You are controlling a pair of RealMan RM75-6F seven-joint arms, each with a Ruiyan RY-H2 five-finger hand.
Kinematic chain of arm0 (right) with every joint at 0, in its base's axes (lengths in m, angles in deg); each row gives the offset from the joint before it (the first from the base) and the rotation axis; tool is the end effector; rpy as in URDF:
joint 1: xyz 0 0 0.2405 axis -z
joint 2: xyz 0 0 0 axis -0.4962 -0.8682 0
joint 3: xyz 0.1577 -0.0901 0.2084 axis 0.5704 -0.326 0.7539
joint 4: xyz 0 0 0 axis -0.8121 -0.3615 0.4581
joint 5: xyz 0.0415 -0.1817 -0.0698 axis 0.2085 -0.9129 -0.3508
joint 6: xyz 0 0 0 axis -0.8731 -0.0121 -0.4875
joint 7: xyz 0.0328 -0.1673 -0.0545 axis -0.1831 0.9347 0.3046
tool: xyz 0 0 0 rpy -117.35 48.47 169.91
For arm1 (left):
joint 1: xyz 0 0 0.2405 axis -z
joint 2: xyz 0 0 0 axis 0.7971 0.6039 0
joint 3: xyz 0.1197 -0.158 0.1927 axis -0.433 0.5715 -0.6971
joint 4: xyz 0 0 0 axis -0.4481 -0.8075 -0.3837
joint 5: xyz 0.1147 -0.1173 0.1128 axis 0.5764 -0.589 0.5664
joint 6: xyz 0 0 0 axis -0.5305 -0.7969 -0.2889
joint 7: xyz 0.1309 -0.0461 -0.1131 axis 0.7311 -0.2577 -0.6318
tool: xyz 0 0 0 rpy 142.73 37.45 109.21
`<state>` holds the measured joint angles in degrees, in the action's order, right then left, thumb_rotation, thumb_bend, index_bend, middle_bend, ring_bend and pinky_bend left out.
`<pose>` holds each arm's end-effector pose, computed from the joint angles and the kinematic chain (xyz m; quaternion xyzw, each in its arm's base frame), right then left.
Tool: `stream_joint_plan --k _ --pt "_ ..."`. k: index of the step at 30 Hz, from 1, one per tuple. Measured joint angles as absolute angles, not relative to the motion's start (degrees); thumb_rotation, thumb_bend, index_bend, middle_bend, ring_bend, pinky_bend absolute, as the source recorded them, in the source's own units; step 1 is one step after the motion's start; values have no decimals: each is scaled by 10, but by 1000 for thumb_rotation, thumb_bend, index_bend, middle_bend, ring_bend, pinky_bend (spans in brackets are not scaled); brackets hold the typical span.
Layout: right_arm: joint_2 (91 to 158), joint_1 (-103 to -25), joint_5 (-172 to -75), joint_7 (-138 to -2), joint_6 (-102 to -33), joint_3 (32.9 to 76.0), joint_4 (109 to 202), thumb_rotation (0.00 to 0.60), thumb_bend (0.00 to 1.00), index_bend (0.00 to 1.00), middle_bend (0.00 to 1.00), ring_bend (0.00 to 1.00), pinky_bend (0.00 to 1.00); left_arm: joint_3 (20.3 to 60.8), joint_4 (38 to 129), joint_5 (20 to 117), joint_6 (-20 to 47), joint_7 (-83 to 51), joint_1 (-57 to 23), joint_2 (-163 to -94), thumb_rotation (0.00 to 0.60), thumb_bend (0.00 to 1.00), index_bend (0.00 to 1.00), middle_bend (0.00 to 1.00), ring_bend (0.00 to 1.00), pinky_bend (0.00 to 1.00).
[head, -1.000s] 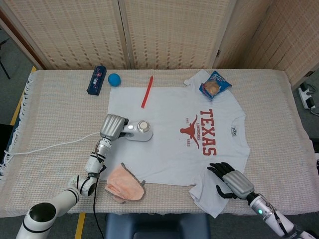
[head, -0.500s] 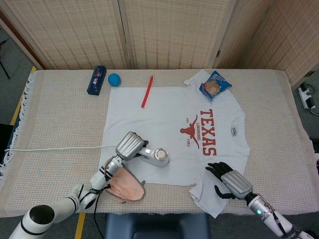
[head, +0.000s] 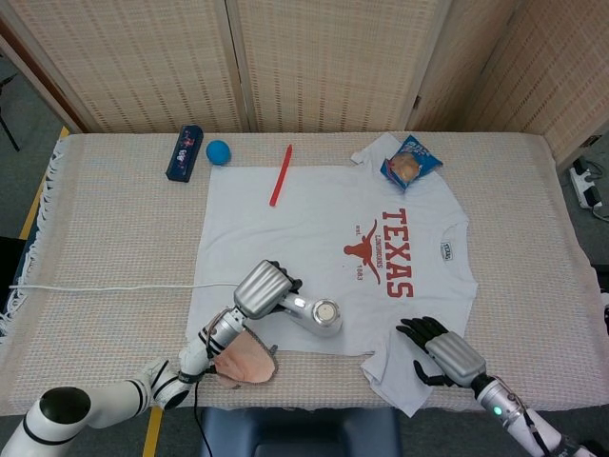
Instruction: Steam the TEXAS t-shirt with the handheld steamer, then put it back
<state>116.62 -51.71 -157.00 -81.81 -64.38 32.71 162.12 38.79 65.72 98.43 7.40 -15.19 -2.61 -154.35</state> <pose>-0.3095 -0.2282 0.0164 0.7732 -0.4713 0.2862 0.3133 -0.0709 0.3842 -0.0779 -0.7607 -0.1890 -0.5236 0.3339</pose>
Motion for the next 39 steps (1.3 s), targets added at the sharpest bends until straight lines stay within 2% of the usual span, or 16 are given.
stream_joint_plan --k 7,12,19,30,32,33,34,35,37,38,39 --pt "1163 -509 -1576 -820 -669 328 1616 316 648 0 21 0 0 442 665 910 74 -155 -49 -1488 600 365 834 949 815 781" --pt "1142 -498 -1582 -815 -712 334 1627 318 620 0 22 0 0 463 627 846 89 -173 -91 -1456 600 365 834 949 814 781" --pt "1114 -480 -1584 -804 -757 347 1651 316 531 0 22 0 0 461 543 802 114 -207 -151 -1438 600 365 833 949 814 781" --pt "1104 -469 -1585 -806 -775 357 1664 317 507 0 21 0 0 445 469 783 160 -226 -191 -1446 600 353 791 909 766 777" --pt "1104 -467 -1585 -808 -776 357 1662 316 506 0 21 0 0 446 465 780 162 -220 -193 -1450 600 333 718 832 684 768" --pt "1104 -466 -1585 -809 -777 357 1662 315 506 0 22 0 0 446 463 779 163 -214 -194 -1452 600 314 638 749 604 753" --pt "1103 -465 -1584 -811 -777 357 1661 313 506 0 22 0 0 447 461 777 164 -210 -195 -1454 600 284 508 605 482 684" --pt "1103 -464 -1584 -812 -778 357 1659 313 507 0 22 0 0 448 461 774 167 -204 -195 -1455 600 263 415 504 399 608" --pt "1102 -462 -1584 -814 -779 358 1659 311 507 0 22 0 0 451 464 766 179 -189 -196 -1456 600 188 111 172 125 308" --pt "1101 -461 -1583 -815 -781 358 1658 314 507 0 22 0 0 452 468 761 183 -181 -197 -1455 600 155 33 72 46 217" --pt "1101 -461 -1583 -816 -782 359 1658 314 507 0 22 0 0 455 476 756 188 -170 -198 -1453 600 120 2 23 11 162"
